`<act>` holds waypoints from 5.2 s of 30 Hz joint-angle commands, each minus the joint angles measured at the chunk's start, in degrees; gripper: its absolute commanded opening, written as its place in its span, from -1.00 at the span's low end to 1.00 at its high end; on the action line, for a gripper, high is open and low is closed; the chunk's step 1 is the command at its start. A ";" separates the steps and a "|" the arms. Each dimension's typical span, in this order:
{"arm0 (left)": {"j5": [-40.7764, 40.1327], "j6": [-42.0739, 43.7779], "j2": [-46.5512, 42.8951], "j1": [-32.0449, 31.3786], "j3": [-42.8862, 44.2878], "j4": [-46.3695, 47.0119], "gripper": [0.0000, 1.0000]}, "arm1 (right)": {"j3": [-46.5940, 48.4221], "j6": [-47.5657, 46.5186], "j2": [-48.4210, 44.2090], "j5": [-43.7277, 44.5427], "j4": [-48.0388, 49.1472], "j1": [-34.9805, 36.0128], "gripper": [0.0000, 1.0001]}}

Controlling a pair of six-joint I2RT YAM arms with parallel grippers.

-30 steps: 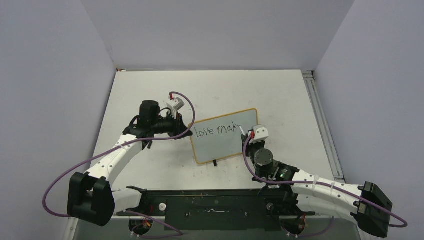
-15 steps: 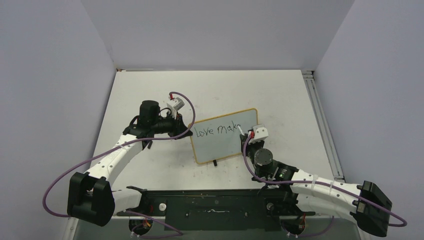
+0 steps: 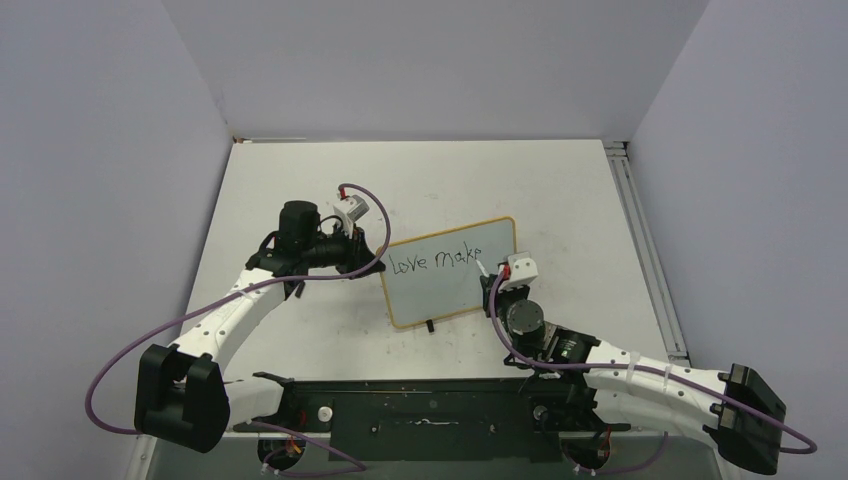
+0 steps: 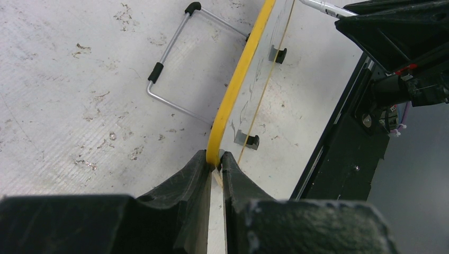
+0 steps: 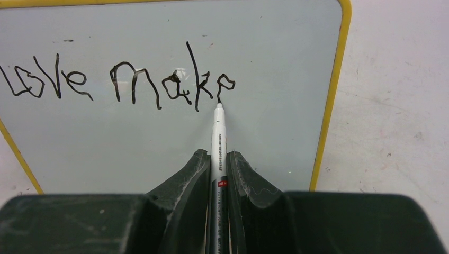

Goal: Write a sentence on the whiteboard

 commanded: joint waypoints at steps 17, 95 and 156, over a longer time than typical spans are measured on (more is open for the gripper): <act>-1.04 0.61 -1.12 -0.18 1.86 -0.63 -1.00 | 0.64 0.56 -2.55 3.79 -2.00 0.03 -0.89; -1.27 0.21 -0.92 -0.72 1.99 -0.37 -1.00 | -0.03 2.54 -2.34 -4.51 -5.36 -7.07 -0.89; -1.36 -2.08 -0.67 -1.07 2.57 -0.81 -1.00 | 6.80 1.44 19.24 -13.39 18.03 12.18 -0.89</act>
